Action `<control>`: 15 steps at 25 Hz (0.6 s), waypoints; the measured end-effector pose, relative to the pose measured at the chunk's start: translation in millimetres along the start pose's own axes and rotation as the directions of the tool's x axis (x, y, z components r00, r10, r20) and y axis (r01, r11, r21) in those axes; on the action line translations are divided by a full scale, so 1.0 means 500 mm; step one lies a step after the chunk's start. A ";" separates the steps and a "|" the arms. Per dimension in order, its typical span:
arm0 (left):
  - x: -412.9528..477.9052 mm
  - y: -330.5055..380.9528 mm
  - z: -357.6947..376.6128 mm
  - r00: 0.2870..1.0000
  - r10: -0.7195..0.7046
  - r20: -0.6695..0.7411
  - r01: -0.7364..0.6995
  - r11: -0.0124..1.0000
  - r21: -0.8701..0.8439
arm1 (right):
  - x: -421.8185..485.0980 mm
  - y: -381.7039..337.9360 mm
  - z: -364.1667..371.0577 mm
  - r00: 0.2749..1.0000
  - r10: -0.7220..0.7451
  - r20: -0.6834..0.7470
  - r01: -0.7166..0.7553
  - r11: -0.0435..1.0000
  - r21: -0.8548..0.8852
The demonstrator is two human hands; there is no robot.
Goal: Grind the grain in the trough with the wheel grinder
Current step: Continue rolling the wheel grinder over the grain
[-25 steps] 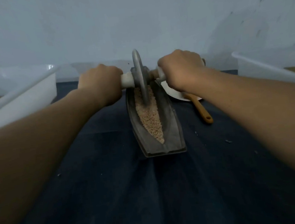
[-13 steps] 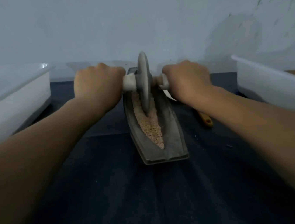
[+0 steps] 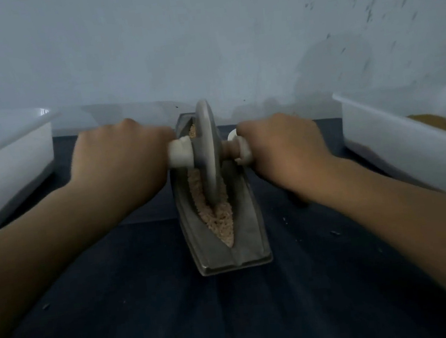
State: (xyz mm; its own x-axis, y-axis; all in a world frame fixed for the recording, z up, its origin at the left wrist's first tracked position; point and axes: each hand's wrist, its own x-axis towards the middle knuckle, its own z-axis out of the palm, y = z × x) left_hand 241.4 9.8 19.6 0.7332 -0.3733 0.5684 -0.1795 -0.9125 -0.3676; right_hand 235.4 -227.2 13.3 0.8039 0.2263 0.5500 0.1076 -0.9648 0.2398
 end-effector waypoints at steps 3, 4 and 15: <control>0.083 0.011 0.011 0.994 -0.095 0.052 0.095 0.995 0.002 | 0.087 -0.011 0.043 0.995 0.081 0.065 -0.084 0.995 0.056; 0.095 0.012 0.004 0.991 -0.092 0.096 0.092 0.996 0.006 | 0.097 -0.010 0.044 0.990 0.083 0.116 -0.093 0.992 0.085; -0.038 -0.019 -0.023 0.995 0.068 -0.069 -0.072 0.995 -0.062 | -0.057 0.009 -0.047 0.995 -0.067 -0.071 0.064 0.997 -0.043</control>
State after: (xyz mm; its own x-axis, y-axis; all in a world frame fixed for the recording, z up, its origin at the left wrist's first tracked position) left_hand 221.5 23.5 20.5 0.6721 -0.4451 0.5918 -0.2724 -0.8918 -0.3613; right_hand 199.1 -234.7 17.3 0.7516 0.2992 0.5879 0.1333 -0.9417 0.3089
